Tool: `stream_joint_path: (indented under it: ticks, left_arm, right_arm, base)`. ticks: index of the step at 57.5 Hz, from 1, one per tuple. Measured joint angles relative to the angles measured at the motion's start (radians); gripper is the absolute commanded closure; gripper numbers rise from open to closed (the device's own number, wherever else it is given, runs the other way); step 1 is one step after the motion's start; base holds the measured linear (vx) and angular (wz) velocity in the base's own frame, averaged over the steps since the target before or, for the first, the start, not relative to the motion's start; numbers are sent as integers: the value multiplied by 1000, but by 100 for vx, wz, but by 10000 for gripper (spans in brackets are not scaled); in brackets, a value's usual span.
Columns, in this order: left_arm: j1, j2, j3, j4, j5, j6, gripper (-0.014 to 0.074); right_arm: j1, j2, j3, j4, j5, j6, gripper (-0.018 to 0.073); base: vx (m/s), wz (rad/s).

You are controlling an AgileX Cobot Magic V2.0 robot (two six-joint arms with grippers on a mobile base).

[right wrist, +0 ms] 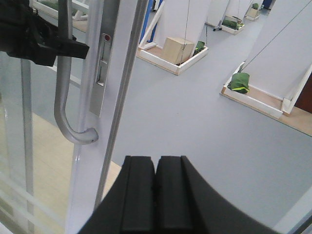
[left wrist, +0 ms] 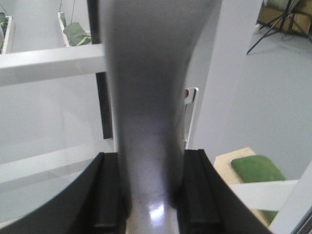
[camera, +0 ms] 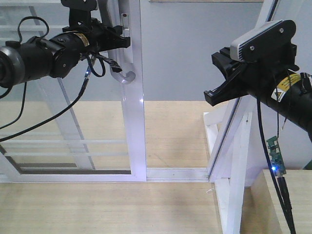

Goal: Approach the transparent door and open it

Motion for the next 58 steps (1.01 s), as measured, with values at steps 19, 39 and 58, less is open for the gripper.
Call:
stream_joint_path:
  ticks: [19, 39, 58]
  left_arm:
    - [61, -48, 0, -17, 127, 54, 599]
    - [171, -92, 1, -30, 254, 62, 599]
    - [259, -103, 1, -30, 298, 64, 599]
  right_arm:
    - [0, 0, 0, 0, 0, 0, 567]
    - [0, 0, 0, 0, -7, 0, 567]
    - [0, 0, 0, 0, -16, 0, 567]
  base:
    - [0, 0]
    - [0, 0]
    - [0, 0]
